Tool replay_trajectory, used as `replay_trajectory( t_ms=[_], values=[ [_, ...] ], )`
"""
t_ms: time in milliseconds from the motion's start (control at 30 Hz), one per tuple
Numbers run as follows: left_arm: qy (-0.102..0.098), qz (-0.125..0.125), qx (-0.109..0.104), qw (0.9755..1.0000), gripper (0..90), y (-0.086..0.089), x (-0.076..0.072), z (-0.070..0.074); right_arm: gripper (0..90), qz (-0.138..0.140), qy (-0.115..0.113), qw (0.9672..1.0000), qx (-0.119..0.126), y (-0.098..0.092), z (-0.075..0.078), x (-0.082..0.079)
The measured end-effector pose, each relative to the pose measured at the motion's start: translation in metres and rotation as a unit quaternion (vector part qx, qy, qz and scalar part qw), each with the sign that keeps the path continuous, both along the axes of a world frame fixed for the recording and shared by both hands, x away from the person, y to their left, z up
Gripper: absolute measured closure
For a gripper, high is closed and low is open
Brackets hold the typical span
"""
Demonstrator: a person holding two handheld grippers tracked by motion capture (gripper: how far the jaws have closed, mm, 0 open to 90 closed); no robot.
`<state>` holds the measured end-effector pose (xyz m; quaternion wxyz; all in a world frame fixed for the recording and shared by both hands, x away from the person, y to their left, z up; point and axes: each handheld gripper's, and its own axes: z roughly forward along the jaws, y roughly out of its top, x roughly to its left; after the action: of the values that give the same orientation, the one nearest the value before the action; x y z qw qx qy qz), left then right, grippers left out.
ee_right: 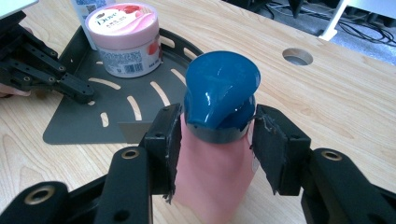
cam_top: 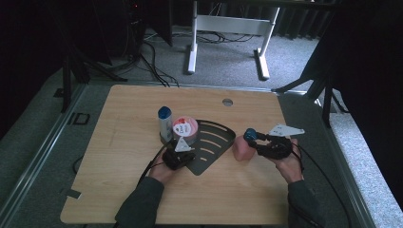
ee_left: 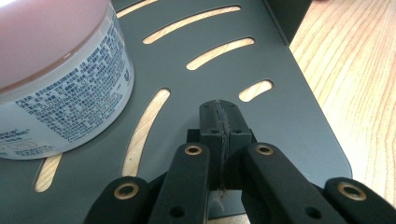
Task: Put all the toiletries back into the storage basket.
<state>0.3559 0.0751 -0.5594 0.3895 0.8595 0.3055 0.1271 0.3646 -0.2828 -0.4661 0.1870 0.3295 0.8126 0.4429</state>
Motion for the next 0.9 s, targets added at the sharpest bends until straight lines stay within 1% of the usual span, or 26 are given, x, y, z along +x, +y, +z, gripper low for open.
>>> replay_trajectory(
  t_ms=[100, 333, 467, 633, 667, 733, 900],
  values=[
    [0.000, 0.000, 0.000, 1.0000, 89.9, 0.000, 0.000, 0.000, 51.5, 0.006, 0.000, 1.0000, 0.006, -0.001, -0.002, 0.003],
    [0.000, 0.001, -0.002, 1.0000, 89.9, 0.000, 0.000, 0.000, 51.4, 0.019, -0.001, 0.9998, 0.011, -0.003, -0.005, 0.007],
    [0.000, 0.001, -0.002, 1.0000, 89.9, 0.000, 0.000, 0.000, 52.8, 0.019, -0.005, 0.9998, 0.009, -0.003, -0.004, 0.005],
    [-0.001, 0.000, -0.002, 1.0000, 89.9, 0.000, 0.000, 0.000, 52.5, 0.022, -0.011, 0.9996, 0.013, -0.004, 0.000, 0.004],
    [-0.001, 0.000, -0.002, 1.0000, 89.9, 0.000, 0.000, 0.000, 49.9, 0.028, -0.010, 0.9995, 0.010, -0.004, 0.002, 0.006],
    [-0.001, 0.000, -0.002, 1.0000, 89.9, 0.000, 0.000, 0.000, 48.8, 0.030, -0.009, 0.9995, 0.009, -0.004, 0.002, 0.007],
    [-0.001, -0.001, -0.002, 1.0000, 89.9, 0.000, 0.000, 0.000, 44.1, 0.038, 0.007, 0.9991, 0.018, -0.002, -0.006, 0.016]
  ],
)
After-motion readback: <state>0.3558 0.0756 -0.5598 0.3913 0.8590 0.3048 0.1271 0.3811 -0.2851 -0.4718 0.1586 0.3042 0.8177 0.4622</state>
